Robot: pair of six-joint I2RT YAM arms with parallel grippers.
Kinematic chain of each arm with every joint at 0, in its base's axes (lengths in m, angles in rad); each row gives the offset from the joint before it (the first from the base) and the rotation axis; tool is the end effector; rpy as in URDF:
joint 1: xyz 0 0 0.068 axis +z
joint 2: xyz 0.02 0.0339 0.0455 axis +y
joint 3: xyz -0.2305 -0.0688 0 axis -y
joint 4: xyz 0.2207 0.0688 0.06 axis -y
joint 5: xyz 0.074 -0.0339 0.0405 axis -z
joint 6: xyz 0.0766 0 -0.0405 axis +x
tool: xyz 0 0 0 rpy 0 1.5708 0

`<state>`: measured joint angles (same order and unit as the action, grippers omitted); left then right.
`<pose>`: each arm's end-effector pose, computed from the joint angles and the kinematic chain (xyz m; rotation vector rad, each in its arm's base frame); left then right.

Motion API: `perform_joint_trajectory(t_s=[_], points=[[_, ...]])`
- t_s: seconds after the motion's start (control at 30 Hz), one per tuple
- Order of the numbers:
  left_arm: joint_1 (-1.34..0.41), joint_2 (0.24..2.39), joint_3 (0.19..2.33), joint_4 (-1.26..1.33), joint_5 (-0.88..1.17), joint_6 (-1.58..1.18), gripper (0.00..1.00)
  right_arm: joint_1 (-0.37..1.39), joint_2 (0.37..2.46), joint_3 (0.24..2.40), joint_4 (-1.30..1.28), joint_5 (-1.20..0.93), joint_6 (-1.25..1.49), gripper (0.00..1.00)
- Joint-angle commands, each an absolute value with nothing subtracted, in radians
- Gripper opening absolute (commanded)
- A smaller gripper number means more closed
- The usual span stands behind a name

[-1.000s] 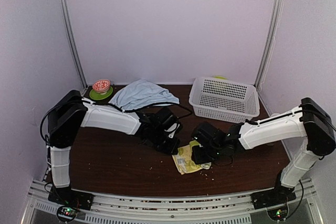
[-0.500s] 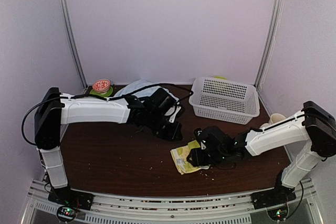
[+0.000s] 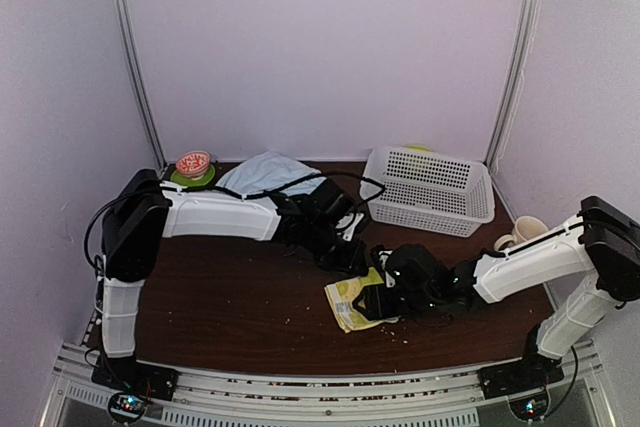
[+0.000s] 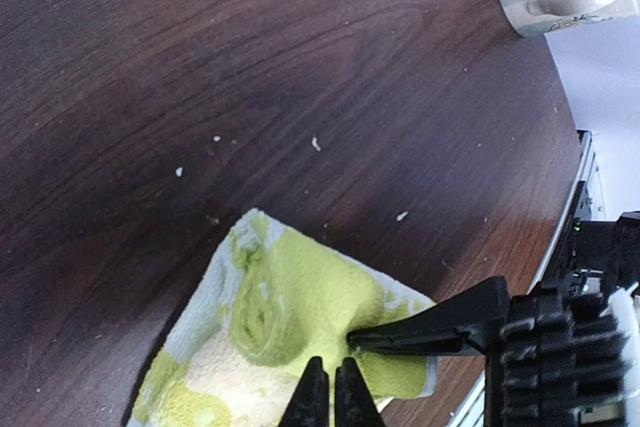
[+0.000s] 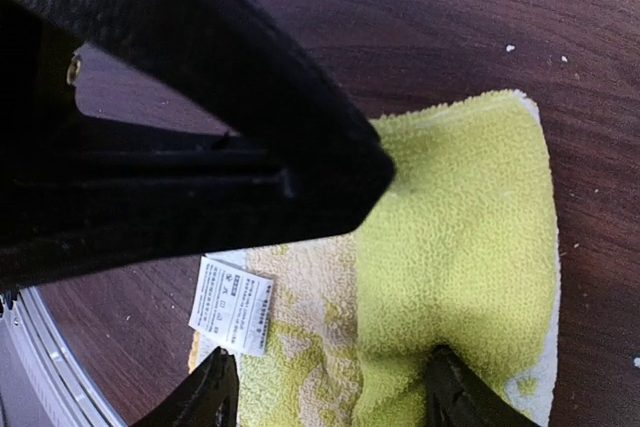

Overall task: Roll the towels
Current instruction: Roll the towel from the center of the board.

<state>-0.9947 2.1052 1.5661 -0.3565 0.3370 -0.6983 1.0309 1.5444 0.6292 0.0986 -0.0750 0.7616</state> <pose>0.2234 -0.3904 0.1359 0.5691 2.6987 -1.0342 0.1488 0.2594 0.0959 -0.3864 2.5649 0.8630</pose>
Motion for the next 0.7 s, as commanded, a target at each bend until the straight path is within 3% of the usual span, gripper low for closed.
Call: perform_joint_trajectory(t_s=[0.0, 0.4, 0.67], points=[[-0.989, 2.137, 1.618, -0.289, 0.385, -0.714, 0.03, 1.029, 1.567, 0.6, 0.027, -0.092, 0.755, 0.64], [-0.984, 2.258, 1.645, -0.315, 0.387, -0.749, 0.01, 1.029, 1.554, 0.63, -0.027, -0.083, 0.739, 0.68], [-0.961, 2.273, 1.614, -0.328, 0.359, -0.764, 0.0, 1.029, 1.413, 0.659, -0.159, -0.053, 0.701, 0.71]])
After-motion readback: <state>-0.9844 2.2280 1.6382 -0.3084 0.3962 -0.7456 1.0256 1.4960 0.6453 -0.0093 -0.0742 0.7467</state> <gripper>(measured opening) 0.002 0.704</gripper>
